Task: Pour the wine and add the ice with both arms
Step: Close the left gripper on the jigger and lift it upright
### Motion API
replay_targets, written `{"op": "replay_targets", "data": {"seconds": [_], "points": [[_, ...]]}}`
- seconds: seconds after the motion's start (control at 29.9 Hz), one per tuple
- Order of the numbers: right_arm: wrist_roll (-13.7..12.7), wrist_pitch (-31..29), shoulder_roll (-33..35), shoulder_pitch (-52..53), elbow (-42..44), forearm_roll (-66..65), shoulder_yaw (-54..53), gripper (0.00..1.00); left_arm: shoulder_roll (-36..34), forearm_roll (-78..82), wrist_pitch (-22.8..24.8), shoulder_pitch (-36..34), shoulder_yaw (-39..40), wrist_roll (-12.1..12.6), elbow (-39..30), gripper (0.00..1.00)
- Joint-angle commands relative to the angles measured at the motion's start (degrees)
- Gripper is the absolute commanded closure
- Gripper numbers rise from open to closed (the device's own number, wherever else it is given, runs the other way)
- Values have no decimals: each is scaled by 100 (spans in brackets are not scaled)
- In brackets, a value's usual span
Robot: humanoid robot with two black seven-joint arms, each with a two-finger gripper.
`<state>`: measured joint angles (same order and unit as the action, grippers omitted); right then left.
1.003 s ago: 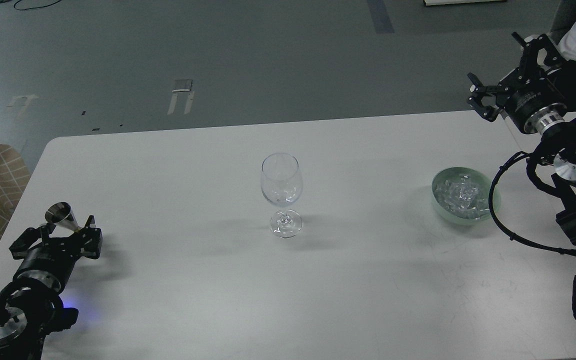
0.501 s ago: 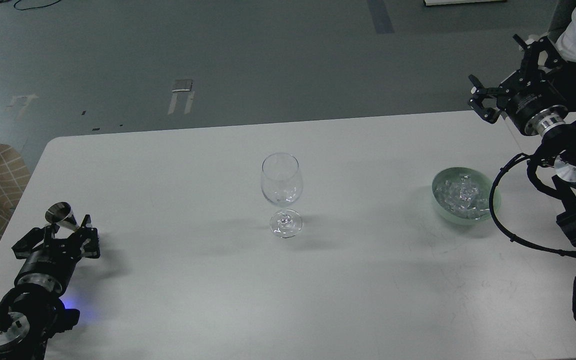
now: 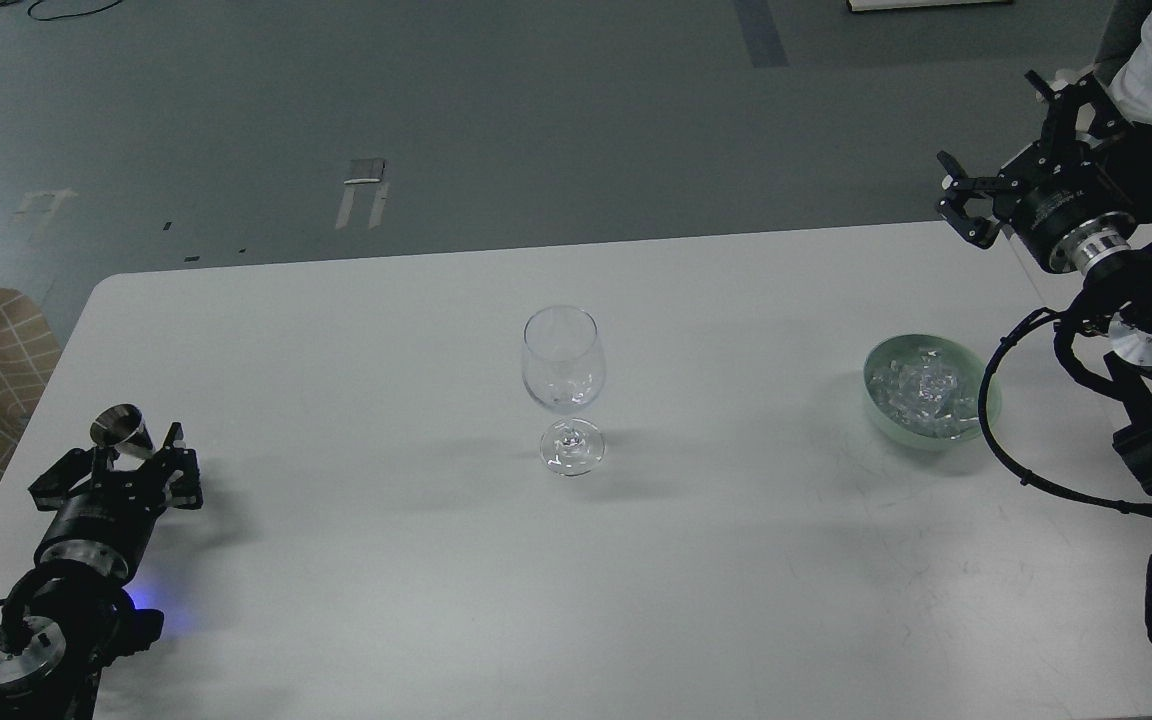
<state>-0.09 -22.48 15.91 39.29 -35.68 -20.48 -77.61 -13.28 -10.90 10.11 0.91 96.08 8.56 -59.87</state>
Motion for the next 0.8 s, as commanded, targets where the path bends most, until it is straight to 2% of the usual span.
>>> {"op": "replay_targets", "data": {"seconds": [0.0, 0.2, 0.5, 0.64, 0.77], "points": [[0, -2, 17, -9, 9, 0, 0, 0, 1, -9, 26, -3, 7, -4, 10, 53], [0, 6, 35, -62, 9, 0, 0, 0, 10, -9, 394, 15, -11, 5, 10, 60], [0, -2, 61, -62, 0, 0, 0, 0, 10, 0, 553, 15, -11, 5, 194, 62], [0, 6, 61, -80, 0, 0, 0, 0, 19, 0, 781, 15, -11, 5, 352, 71], [0, 6, 70, -71, 0, 0, 0, 0, 54, 18, 895, 32, -19, 5, 379, 73]]}}
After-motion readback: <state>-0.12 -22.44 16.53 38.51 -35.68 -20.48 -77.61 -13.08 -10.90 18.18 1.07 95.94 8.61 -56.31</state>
